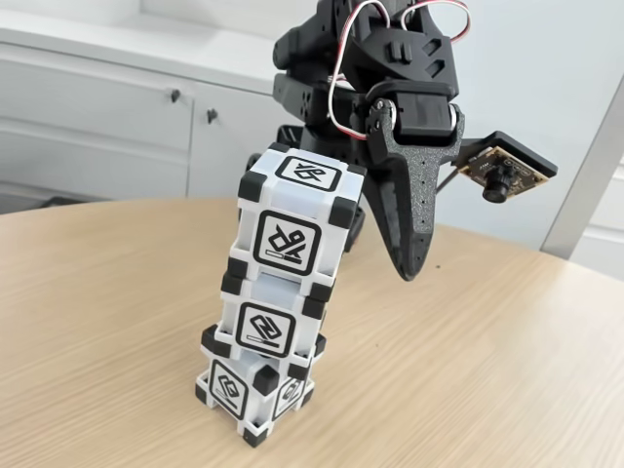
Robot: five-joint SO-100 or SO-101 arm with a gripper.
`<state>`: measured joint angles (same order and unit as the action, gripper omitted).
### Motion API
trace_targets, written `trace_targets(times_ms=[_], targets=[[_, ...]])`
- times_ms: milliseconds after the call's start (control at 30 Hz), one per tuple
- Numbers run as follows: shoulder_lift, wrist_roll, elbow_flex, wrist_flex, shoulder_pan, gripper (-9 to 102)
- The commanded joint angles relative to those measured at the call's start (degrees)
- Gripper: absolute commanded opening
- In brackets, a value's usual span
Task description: Stack cubes from left to right.
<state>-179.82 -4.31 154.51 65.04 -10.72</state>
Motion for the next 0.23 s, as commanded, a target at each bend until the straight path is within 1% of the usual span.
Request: trace_targets(times_ms=[0,200], targets=[[-0.26,1.14,-0.35,-0.09,-0.44,1],[-0.26,2.46,-0.35,-0.09,-0.44,2]])
